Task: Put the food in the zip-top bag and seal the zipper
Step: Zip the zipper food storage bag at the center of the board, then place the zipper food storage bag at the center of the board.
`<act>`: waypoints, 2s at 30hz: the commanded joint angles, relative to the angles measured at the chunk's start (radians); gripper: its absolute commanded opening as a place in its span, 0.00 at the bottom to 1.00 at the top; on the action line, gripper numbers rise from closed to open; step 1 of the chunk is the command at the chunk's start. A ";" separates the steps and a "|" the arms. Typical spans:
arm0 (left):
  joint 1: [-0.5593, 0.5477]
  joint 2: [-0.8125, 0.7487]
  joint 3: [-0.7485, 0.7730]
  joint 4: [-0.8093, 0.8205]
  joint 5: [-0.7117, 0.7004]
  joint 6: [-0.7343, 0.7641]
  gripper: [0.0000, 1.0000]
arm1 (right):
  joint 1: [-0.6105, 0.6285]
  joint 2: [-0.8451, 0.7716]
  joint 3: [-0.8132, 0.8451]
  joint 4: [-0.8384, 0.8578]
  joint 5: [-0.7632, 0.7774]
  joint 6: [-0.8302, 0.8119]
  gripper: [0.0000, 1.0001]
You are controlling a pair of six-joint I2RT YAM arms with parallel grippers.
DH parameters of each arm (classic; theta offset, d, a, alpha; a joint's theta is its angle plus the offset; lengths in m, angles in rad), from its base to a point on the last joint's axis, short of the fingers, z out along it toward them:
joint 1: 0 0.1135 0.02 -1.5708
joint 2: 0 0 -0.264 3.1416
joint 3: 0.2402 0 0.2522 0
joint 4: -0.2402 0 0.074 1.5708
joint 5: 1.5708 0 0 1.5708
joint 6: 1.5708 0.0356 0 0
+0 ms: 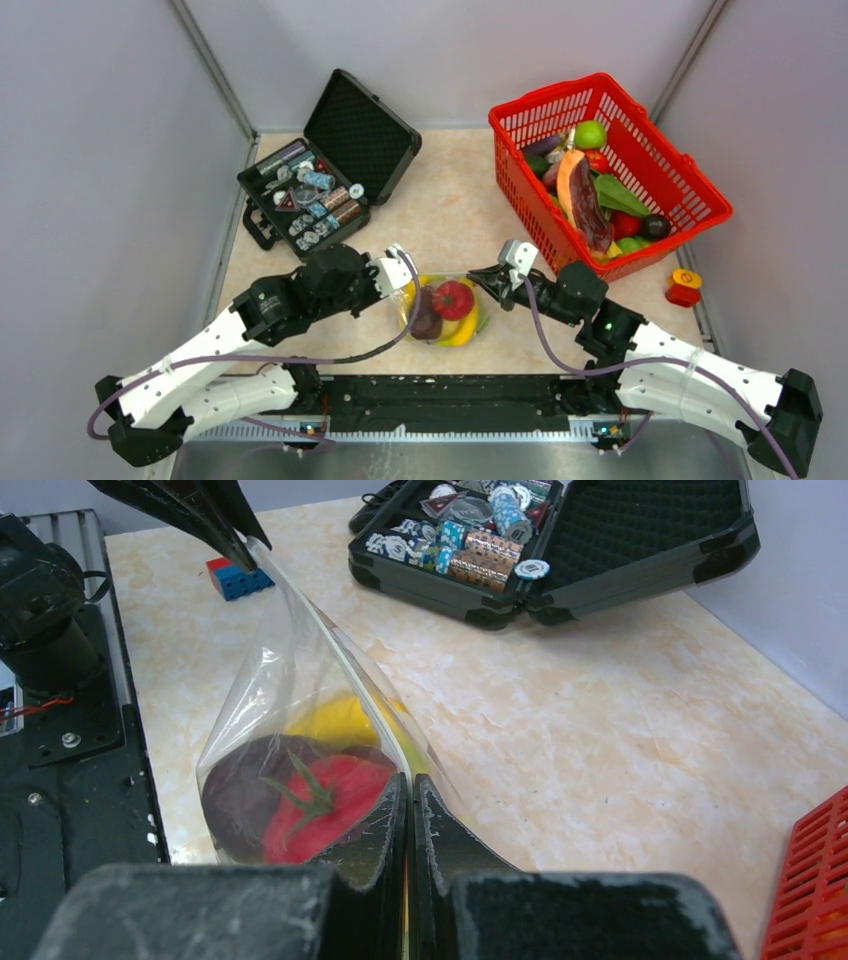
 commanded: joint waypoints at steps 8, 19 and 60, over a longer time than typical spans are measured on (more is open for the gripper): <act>0.030 0.002 -0.021 -0.026 -0.069 0.007 0.00 | 0.000 -0.022 0.005 0.030 0.054 0.015 0.00; 0.115 -0.006 -0.028 -0.030 -0.038 0.019 0.02 | 0.000 -0.019 0.001 0.038 0.052 0.016 0.00; 0.411 -0.124 -0.050 0.354 -0.124 -0.417 0.99 | -0.085 0.334 0.336 -0.053 0.202 0.038 0.68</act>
